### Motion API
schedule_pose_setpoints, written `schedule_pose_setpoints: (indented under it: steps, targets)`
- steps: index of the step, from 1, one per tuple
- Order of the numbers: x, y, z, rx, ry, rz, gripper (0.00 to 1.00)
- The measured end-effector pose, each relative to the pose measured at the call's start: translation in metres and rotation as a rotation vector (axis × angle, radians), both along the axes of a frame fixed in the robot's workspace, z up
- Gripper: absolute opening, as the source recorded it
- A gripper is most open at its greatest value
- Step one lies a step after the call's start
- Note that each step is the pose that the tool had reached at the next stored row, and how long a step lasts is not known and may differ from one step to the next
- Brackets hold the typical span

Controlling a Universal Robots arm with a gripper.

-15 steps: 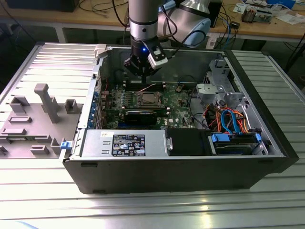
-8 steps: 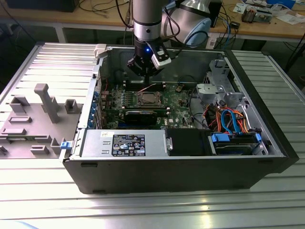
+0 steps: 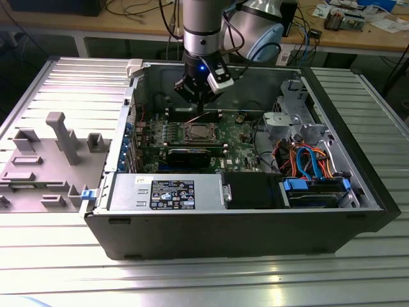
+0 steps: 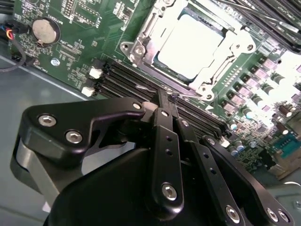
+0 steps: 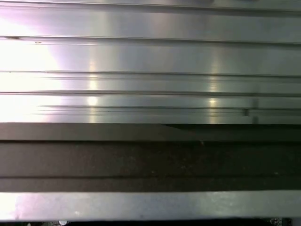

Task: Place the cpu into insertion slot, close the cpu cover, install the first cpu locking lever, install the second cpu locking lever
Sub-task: 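Install the first cpu locking lever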

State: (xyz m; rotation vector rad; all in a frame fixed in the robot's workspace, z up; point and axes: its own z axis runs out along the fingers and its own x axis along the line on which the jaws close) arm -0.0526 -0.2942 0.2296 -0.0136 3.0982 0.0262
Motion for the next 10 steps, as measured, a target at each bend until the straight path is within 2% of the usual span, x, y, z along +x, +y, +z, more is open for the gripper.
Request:
schedule_pose_setpoints:
  steps: [8,10]
  targets:
    - [0.0055,0.0003,-0.0052,0.0000,0.0002,0.000,0.11]
    - [0.0068,0.0003,-0.0058,0.0000,0.0043,-0.002,0.11]
